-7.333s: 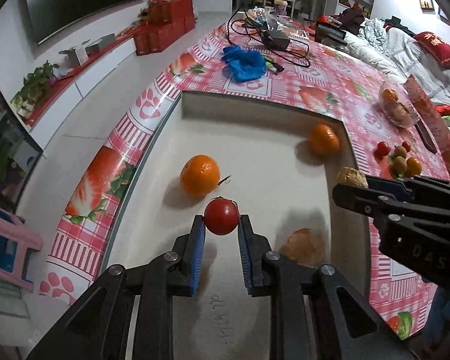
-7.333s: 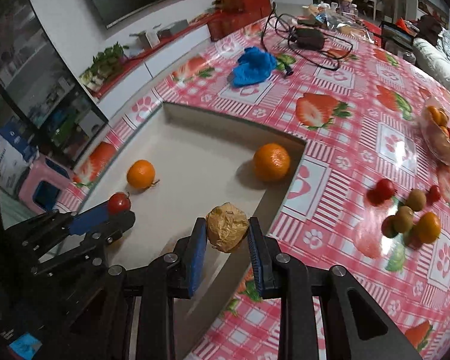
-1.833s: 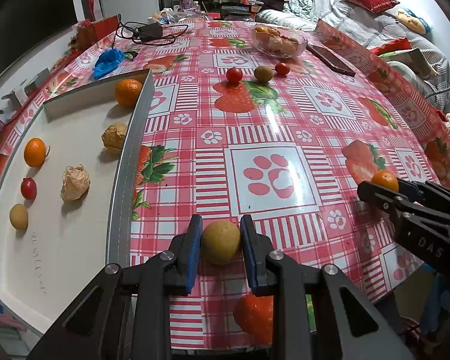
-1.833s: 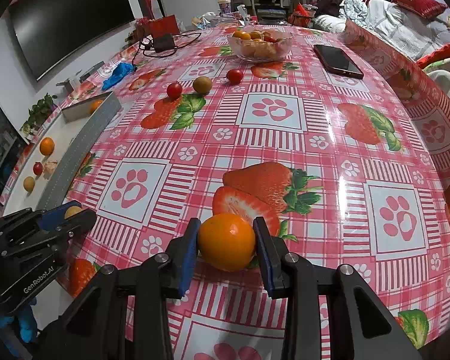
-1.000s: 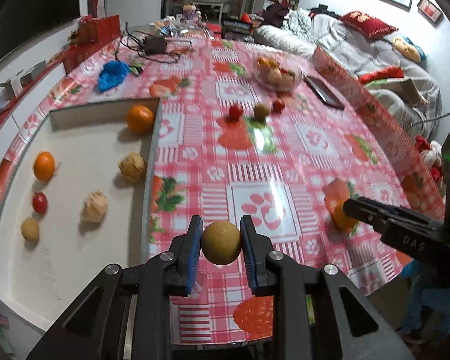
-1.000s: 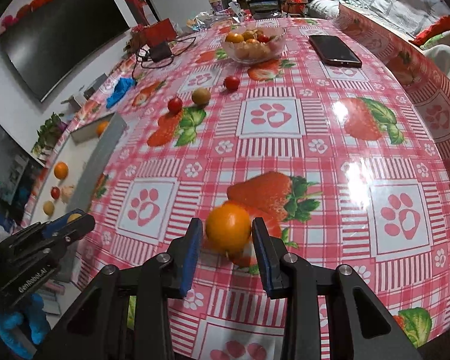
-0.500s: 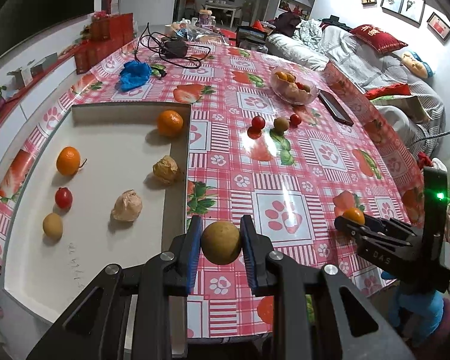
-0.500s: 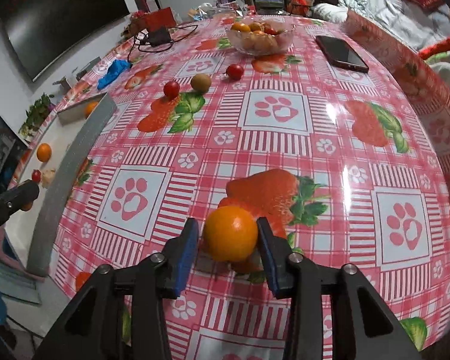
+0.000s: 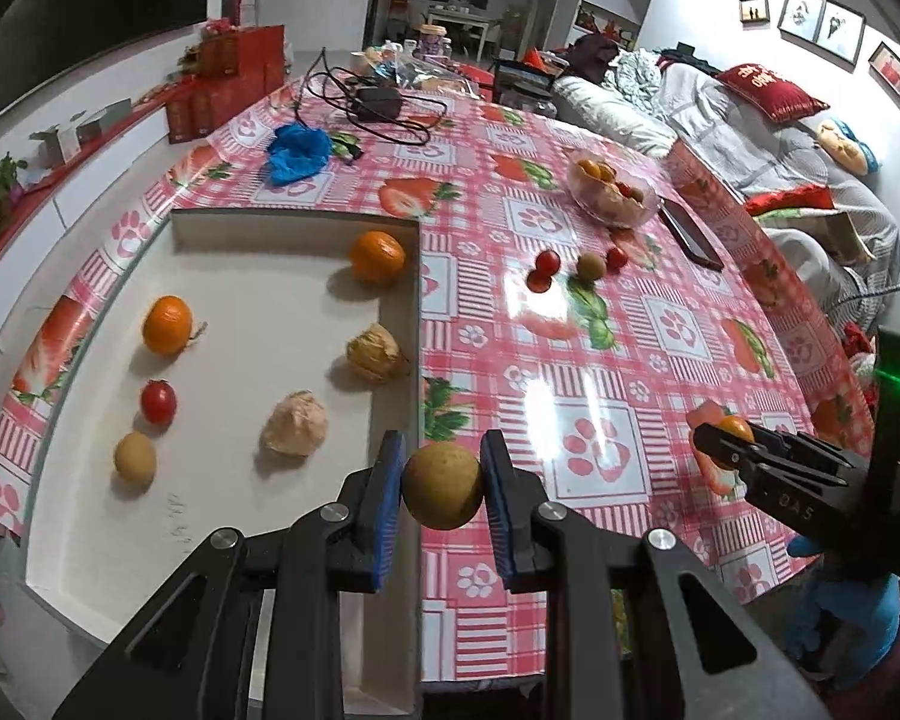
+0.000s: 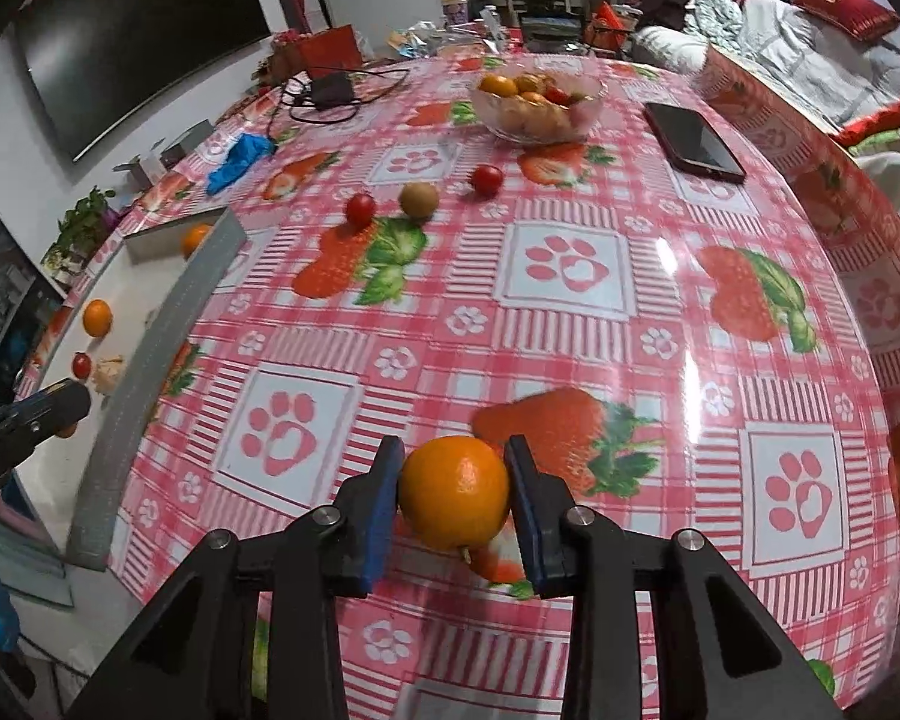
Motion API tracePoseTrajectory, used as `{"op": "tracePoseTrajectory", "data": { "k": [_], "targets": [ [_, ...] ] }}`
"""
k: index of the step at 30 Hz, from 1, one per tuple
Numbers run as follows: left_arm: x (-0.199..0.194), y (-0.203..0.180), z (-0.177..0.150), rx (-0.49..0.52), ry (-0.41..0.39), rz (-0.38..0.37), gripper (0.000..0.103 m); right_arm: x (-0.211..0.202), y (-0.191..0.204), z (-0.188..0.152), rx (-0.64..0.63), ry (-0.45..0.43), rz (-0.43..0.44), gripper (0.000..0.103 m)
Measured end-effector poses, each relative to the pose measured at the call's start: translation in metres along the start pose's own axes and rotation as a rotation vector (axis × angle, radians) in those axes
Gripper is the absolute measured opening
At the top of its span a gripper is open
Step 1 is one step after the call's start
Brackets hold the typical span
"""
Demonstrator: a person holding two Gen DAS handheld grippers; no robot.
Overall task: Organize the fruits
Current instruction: 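Carry the held kiwi and mandarin orange over the white tray and open both tools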
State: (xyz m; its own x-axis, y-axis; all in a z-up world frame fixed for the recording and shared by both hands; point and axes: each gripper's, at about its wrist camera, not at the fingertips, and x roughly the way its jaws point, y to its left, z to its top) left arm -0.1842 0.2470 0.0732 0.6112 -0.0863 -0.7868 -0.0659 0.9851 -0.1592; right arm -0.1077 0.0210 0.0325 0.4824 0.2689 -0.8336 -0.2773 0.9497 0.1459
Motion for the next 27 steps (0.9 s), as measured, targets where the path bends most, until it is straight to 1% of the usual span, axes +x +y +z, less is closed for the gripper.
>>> {"op": "tracePoseTrajectory", "data": {
  "k": [4,10,18,22,27],
  "targets": [
    [-0.005,0.016,0.003,-0.025,-0.015,0.015,0.028,0.0,0.017,0.009,-0.02,0.004,0.036,0.036],
    [-0.004,0.048,0.004,-0.081,-0.01,0.044,0.028,0.005,0.053,0.02,-0.062,0.018,0.098,0.036],
    [-0.002,0.086,0.001,-0.147,-0.009,0.081,0.028,0.016,0.116,0.036,-0.173,0.039,0.164,0.036],
    [0.003,0.098,-0.002,-0.158,-0.002,0.106,0.028,0.026,0.151,0.045,-0.226,0.055,0.2,0.036],
    [0.012,0.106,-0.005,-0.157,0.02,0.122,0.028,0.042,0.183,0.055,-0.279,0.072,0.223,0.036]
  ]
}}
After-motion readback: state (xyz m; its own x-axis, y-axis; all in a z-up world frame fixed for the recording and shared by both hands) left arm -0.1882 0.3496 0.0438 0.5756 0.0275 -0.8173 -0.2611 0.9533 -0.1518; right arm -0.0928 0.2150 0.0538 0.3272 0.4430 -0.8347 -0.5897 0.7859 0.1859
